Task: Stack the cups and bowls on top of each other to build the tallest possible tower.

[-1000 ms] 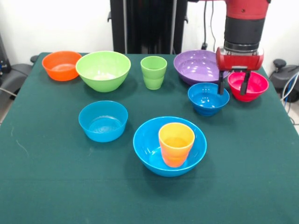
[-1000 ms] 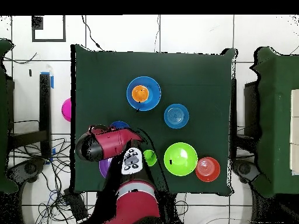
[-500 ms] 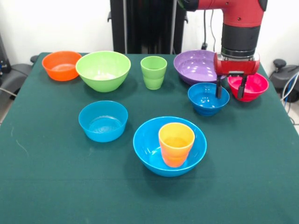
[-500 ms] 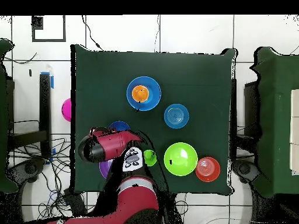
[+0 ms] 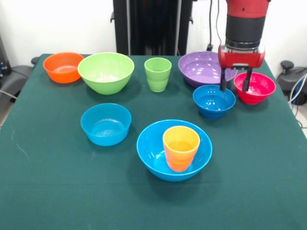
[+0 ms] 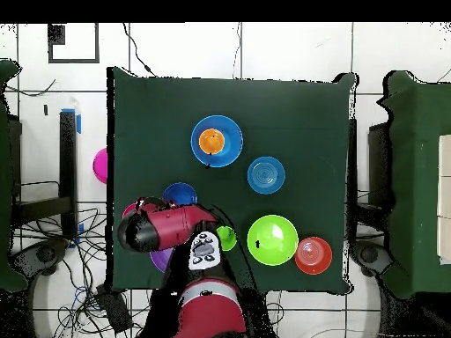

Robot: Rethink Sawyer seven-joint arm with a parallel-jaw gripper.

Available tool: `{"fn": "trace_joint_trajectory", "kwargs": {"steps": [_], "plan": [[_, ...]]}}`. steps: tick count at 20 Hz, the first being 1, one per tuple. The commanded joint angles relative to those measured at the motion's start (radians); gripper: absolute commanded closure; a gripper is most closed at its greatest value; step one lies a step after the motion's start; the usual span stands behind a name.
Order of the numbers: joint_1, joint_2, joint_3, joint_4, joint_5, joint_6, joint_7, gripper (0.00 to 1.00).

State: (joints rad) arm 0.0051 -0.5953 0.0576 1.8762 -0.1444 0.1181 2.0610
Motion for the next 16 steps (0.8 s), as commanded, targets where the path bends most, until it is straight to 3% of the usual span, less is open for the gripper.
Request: {"fn": "trace_joint_trajectory", "kwargs": {"steps": [1, 7, 16], "plan": [[0.009, -0.086, 0.077, 0.071, 0.088, 0.136, 0.159, 0.0], [0.052, -0.086, 0.053, 0.067, 0.141, 0.137, 0.188, 0.0], [0.197, -0.024, -0.052, 0.0, 0.27, 0.116, 0.273, 0.0]]}}
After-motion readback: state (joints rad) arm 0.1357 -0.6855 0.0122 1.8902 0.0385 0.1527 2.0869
